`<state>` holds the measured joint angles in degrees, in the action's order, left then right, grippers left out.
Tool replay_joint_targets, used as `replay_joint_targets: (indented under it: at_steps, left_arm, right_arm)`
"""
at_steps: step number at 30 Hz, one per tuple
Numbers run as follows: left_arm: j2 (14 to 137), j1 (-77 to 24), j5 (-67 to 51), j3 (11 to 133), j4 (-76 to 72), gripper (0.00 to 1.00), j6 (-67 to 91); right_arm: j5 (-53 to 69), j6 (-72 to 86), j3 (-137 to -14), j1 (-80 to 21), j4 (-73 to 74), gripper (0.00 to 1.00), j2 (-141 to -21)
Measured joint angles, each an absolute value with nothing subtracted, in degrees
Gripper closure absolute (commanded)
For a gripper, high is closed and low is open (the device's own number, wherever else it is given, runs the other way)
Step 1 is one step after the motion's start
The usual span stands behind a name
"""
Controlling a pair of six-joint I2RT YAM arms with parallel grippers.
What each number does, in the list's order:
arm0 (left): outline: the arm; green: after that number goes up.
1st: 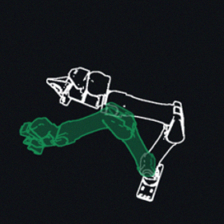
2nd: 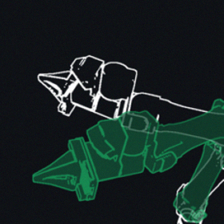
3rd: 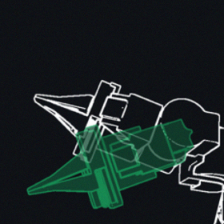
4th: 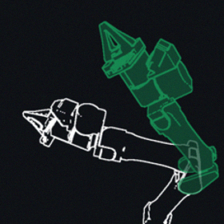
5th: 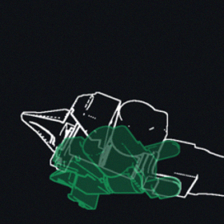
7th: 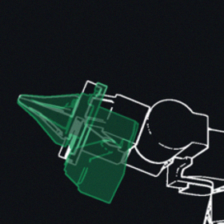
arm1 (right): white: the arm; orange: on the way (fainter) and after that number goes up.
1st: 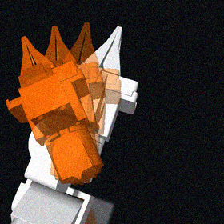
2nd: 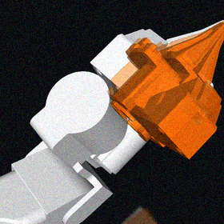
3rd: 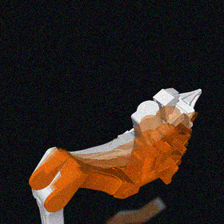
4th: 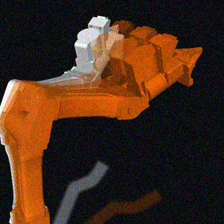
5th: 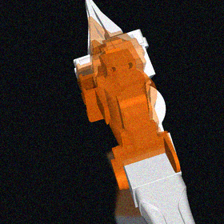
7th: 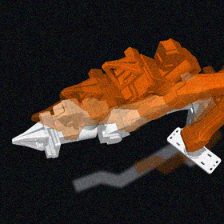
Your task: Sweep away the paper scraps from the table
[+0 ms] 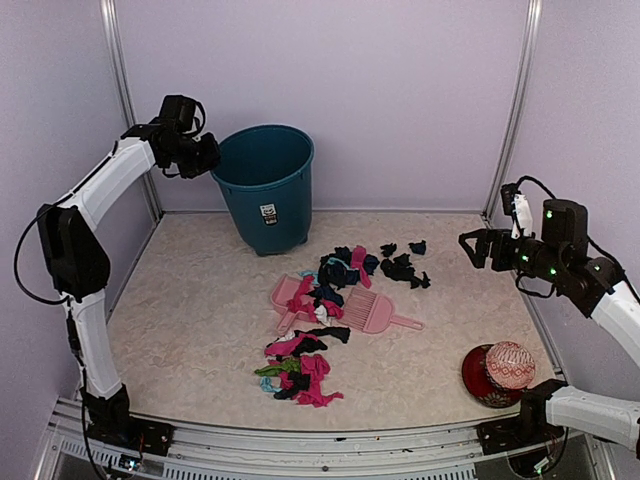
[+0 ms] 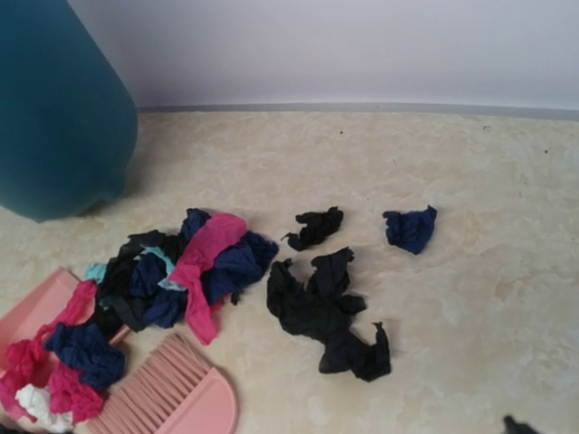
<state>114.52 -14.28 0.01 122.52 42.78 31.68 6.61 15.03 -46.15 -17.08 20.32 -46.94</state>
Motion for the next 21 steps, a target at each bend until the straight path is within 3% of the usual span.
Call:
replay_joint_targets:
  at_steps: [8,21]
  left_arm:
    - [116.11,-14.26,-0.54,122.52,45.23,1.00,31.70]
    - [116.25,-14.26,-1.08,122.52,45.56,0.83,31.64]
  right_arm:
    - [6.55,15.16,-46.09,-17.08,20.34,0.00,-47.03]
    - [6.48,15.55,-46.09,-17.08,20.40,0.00,-47.57]
